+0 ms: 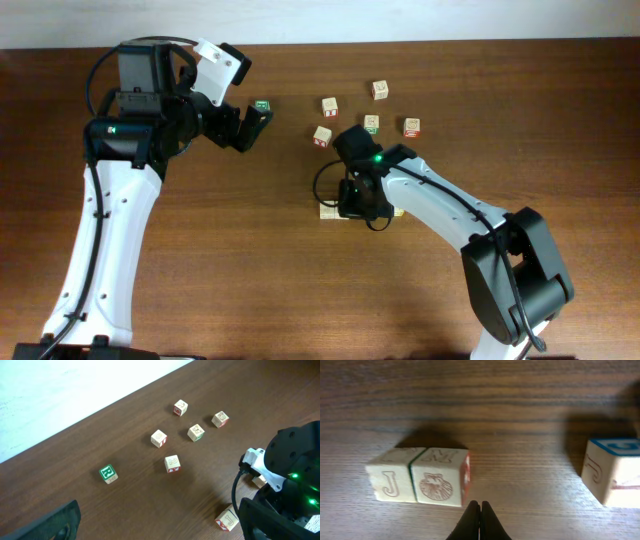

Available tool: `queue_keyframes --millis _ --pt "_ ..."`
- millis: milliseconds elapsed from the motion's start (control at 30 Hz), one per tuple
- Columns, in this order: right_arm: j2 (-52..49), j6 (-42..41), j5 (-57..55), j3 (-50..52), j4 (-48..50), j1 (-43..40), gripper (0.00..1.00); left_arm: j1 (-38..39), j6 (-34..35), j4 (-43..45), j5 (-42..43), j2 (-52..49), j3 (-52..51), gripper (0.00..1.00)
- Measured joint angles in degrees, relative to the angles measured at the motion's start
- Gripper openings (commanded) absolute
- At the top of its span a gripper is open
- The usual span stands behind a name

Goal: Rotate 4 blocks

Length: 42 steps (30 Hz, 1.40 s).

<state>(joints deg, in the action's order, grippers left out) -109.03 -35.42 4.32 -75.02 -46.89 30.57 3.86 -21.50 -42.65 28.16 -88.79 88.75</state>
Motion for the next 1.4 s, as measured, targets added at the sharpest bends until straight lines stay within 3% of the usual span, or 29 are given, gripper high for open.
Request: queue_keyframes --millis 300,1133,1300,1400 --pt "-4.87 1.64 0.04 -0.20 2.78 0.00 0.05 0.00 0.00 -0.02 0.00 0.00 0.00 0.99" --pt "-4.92 4.31 0.96 -0.20 3.67 -0.11 0.04 0.00 0.00 -0.02 0.00 0.00 0.00 0.99" --pt "-4.90 7.26 1.25 -3.32 -3.56 -2.49 0.05 0.00 0.00 0.00 0.00 0.00 0.00 0.99" --pt "-3.34 10.25 1.29 -8.85 -12.79 -6.45 0.18 0.00 -0.02 0.02 0.00 0.00 0.00 0.99"
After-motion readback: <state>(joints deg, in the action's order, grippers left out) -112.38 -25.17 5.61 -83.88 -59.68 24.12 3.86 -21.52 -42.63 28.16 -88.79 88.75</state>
